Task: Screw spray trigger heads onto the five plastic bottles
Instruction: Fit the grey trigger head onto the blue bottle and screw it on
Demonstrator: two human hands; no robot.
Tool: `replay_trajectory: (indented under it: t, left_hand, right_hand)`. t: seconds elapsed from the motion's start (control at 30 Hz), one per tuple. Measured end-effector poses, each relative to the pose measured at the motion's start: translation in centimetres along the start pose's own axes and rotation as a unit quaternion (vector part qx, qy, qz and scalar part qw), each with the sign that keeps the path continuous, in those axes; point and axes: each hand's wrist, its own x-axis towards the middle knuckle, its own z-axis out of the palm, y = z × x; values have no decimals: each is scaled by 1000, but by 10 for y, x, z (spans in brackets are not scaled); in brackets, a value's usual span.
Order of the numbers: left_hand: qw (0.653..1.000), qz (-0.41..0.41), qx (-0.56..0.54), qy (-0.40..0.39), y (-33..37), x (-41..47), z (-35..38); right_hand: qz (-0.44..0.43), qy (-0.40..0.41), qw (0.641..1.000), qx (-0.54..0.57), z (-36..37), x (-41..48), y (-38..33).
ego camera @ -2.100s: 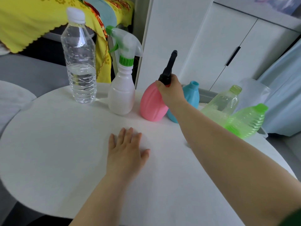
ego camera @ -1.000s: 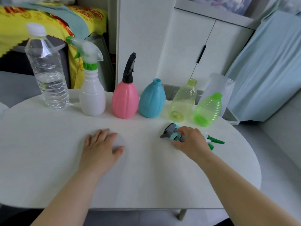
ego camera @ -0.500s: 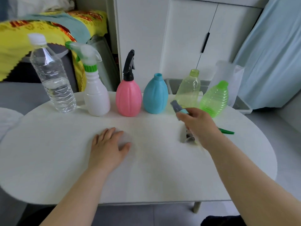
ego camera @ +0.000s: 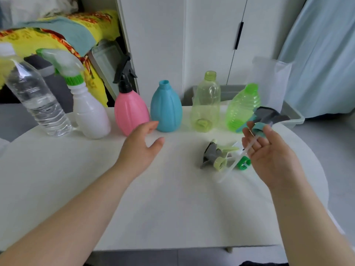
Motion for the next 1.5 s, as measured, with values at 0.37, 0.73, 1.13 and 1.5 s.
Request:
replay_trajectory:
  t: [0.37, 0.73, 1.13, 1.5]
  left_hand:
    - [985, -12, -36, 167, 40, 54, 41]
    - [983, -136, -92, 81, 23, 107, 46]
    - [986, -89, -102, 94, 21, 73, 54]
    - [984, -32, -170, 36, 26, -30, 3]
  right_hand:
    - [-28, 1, 1000, 1, -20, 7, -2]
    - [-84, 29, 996, 13, -21, 9, -5]
    - [-61, -31, 998, 12, -15, 2, -7]
    - [-60, -63, 996, -12, 0, -14, 1]
